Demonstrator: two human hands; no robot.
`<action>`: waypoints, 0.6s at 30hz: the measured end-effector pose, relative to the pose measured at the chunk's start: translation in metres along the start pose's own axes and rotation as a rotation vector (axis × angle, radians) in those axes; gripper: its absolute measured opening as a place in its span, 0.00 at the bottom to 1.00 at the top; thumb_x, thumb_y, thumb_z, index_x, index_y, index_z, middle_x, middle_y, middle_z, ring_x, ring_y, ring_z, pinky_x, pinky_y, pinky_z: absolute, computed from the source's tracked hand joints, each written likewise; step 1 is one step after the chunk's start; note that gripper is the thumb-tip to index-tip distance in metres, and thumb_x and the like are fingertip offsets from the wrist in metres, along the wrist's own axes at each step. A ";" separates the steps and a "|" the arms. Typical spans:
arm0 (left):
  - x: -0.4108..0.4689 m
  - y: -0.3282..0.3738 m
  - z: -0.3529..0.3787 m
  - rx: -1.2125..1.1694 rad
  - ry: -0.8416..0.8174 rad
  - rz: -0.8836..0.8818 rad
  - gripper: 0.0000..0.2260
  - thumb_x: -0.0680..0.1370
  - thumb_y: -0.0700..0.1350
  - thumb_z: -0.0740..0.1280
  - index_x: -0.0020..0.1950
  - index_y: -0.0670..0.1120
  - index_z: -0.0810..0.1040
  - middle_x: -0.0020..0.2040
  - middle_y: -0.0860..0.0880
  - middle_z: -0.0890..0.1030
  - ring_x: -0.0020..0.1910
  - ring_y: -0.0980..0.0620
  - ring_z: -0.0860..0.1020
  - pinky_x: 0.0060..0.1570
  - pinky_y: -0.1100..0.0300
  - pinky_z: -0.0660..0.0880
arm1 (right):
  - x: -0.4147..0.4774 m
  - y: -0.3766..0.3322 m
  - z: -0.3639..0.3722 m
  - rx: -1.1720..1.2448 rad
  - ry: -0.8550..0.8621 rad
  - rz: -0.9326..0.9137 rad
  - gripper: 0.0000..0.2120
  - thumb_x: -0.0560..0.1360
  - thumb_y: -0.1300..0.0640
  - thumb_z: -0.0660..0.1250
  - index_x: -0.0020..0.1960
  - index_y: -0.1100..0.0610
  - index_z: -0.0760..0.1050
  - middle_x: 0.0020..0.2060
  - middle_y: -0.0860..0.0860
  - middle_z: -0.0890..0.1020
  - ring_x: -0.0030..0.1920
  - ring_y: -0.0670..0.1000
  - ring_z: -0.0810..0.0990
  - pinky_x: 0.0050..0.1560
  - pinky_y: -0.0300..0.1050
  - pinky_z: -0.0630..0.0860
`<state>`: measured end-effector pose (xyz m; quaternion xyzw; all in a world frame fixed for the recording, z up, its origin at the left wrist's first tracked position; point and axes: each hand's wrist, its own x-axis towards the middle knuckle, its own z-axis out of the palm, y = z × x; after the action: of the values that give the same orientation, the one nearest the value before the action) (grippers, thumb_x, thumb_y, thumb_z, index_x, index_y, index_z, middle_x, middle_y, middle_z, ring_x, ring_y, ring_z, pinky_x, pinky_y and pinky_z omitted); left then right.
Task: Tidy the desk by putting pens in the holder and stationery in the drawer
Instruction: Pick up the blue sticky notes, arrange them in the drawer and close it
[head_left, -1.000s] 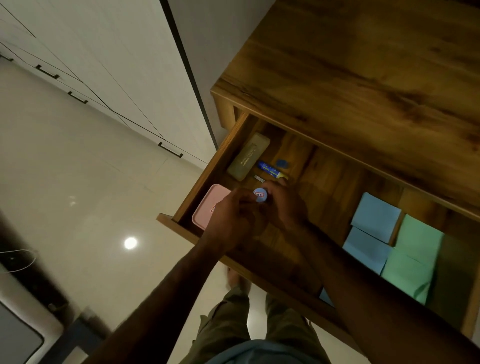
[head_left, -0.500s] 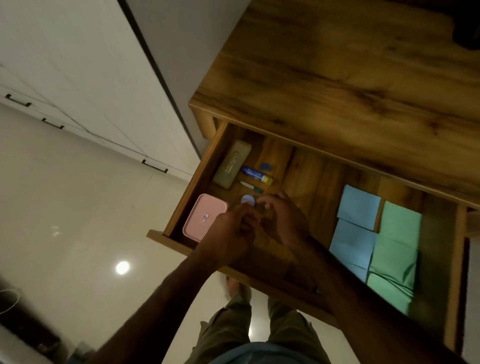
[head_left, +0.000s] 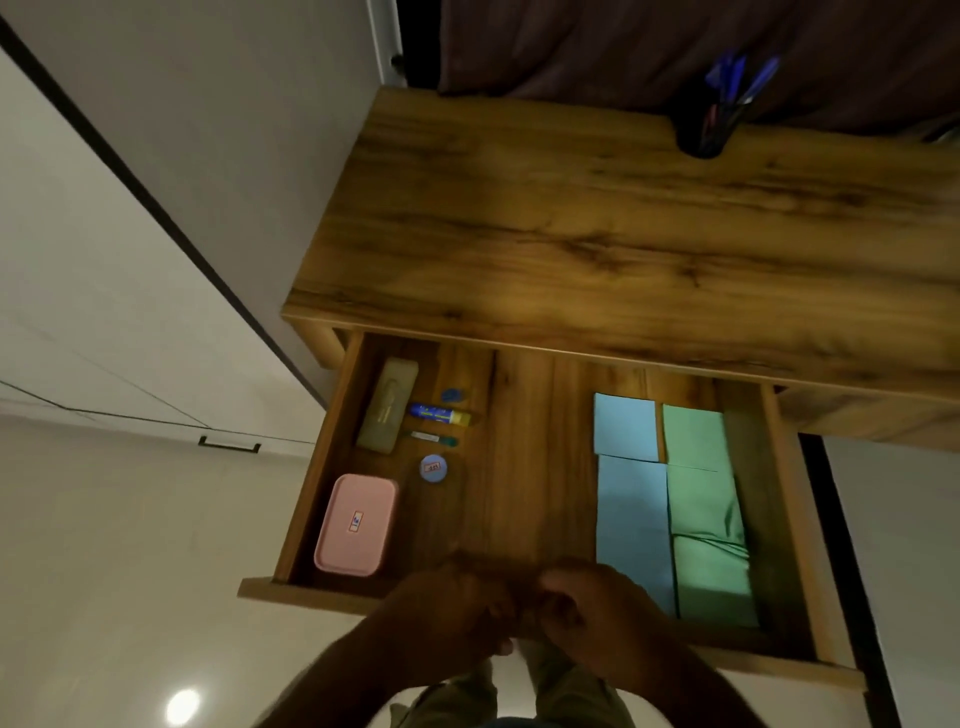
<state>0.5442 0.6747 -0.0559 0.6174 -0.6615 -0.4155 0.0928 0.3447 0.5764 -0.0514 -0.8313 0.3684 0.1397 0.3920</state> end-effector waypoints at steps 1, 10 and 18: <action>0.002 0.000 0.001 -0.001 -0.002 0.007 0.15 0.82 0.50 0.63 0.68 0.48 0.76 0.66 0.50 0.78 0.64 0.54 0.75 0.57 0.78 0.58 | -0.003 -0.002 0.002 0.000 0.003 -0.005 0.04 0.78 0.45 0.65 0.51 0.39 0.78 0.46 0.36 0.79 0.49 0.41 0.80 0.54 0.37 0.77; 0.012 0.003 0.009 0.191 -0.122 -0.040 0.18 0.83 0.46 0.61 0.74 0.51 0.69 0.73 0.50 0.70 0.71 0.52 0.68 0.72 0.57 0.63 | -0.011 -0.009 0.009 -0.057 0.073 -0.007 0.10 0.76 0.47 0.68 0.58 0.42 0.78 0.53 0.39 0.81 0.51 0.39 0.77 0.57 0.33 0.72; 0.017 0.009 0.016 0.256 -0.118 -0.096 0.17 0.82 0.47 0.62 0.71 0.53 0.71 0.71 0.52 0.72 0.70 0.51 0.69 0.71 0.52 0.65 | -0.012 -0.010 0.020 -0.144 0.132 0.031 0.10 0.76 0.49 0.67 0.58 0.46 0.78 0.55 0.40 0.80 0.57 0.45 0.77 0.59 0.40 0.71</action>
<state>0.5240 0.6659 -0.0669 0.6295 -0.6832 -0.3672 -0.0459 0.3451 0.6014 -0.0529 -0.8588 0.3954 0.1169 0.3041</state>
